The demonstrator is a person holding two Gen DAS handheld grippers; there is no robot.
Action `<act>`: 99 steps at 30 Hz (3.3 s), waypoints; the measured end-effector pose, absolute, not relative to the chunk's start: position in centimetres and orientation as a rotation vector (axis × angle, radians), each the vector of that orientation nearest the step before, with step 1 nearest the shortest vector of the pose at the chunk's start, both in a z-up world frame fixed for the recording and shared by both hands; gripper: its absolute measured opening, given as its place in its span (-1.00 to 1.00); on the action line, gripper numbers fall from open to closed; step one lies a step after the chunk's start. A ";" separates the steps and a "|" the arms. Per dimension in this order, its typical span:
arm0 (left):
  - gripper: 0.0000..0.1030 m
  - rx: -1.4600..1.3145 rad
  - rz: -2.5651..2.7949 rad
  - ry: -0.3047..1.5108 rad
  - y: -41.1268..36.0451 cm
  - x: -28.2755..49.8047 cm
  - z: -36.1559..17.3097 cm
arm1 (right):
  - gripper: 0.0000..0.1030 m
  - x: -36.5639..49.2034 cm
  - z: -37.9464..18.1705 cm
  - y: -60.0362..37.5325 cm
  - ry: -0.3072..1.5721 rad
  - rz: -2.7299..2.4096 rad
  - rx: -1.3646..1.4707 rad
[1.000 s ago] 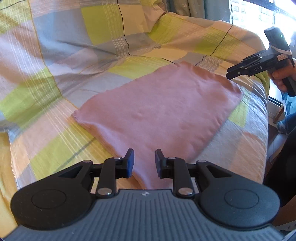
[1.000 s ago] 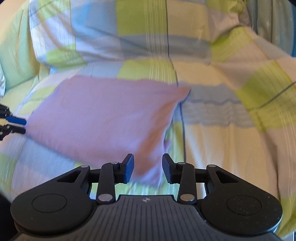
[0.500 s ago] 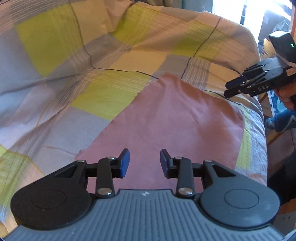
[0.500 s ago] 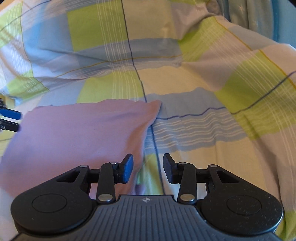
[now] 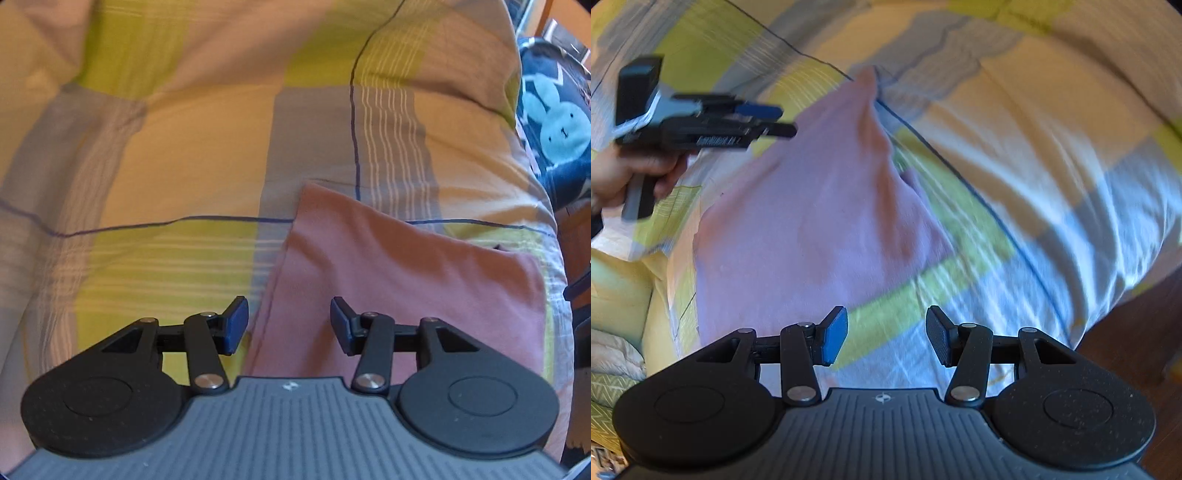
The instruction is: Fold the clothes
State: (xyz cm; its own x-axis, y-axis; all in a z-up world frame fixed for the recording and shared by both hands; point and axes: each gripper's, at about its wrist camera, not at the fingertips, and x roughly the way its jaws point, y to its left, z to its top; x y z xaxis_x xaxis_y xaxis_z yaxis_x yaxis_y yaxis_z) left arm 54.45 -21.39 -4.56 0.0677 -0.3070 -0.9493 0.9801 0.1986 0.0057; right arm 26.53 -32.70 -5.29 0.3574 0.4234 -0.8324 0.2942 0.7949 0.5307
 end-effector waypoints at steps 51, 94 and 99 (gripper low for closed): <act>-0.96 0.326 -1.228 0.796 -11.8 57.3 16.2 | -0.96 33.0 13.8 -36.4 0.719 0.029 0.475; -0.87 0.143 -0.757 1.203 -0.2 47.5 -2.7 | -0.61 35.2 -4.2 -31.9 1.241 0.256 0.459; -0.84 0.031 -0.754 1.252 -0.8 50.5 -2.6 | -0.45 35.0 -4.6 -34.3 1.204 0.214 0.670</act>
State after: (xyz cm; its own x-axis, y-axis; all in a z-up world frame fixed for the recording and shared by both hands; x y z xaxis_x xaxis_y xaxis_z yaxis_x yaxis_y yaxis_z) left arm 50.51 -0.75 -2.64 0.1089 -0.4963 -0.8613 0.5289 0.7625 -0.3726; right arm 35.01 -34.27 -4.57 0.3655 0.4930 -0.7895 0.1914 0.7903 0.5821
